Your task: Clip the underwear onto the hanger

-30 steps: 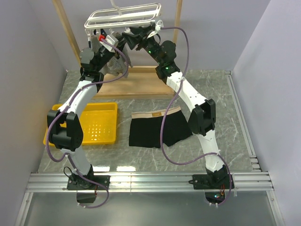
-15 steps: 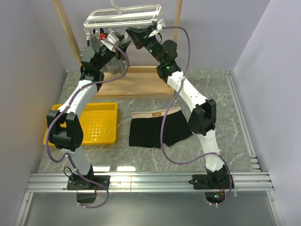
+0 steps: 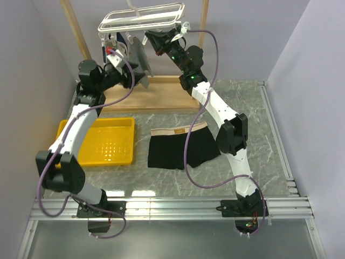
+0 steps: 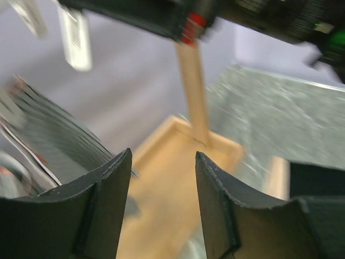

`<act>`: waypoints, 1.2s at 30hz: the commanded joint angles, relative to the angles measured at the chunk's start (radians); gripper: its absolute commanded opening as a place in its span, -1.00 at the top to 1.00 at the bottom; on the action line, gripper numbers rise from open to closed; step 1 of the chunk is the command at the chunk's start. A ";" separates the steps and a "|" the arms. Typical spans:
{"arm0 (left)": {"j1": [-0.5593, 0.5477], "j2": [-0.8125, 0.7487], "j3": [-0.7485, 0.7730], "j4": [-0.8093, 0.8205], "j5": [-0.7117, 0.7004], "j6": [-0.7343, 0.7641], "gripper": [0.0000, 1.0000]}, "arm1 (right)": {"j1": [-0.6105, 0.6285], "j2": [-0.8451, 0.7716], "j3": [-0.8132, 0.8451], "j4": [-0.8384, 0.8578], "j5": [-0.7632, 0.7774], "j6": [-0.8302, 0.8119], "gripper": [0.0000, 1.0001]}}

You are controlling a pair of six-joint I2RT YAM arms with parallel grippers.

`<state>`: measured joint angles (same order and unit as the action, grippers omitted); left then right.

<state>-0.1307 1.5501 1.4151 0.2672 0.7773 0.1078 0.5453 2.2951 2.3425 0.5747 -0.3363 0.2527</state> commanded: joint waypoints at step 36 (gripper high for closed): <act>-0.498 0.303 -0.113 -0.851 -0.951 -0.852 -0.39 | 0.002 -0.062 0.001 0.036 0.042 0.042 1.00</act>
<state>-0.6189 1.8034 1.2598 -0.5045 -0.0910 -0.6605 0.5453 2.2948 2.3417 0.5674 -0.3031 0.2913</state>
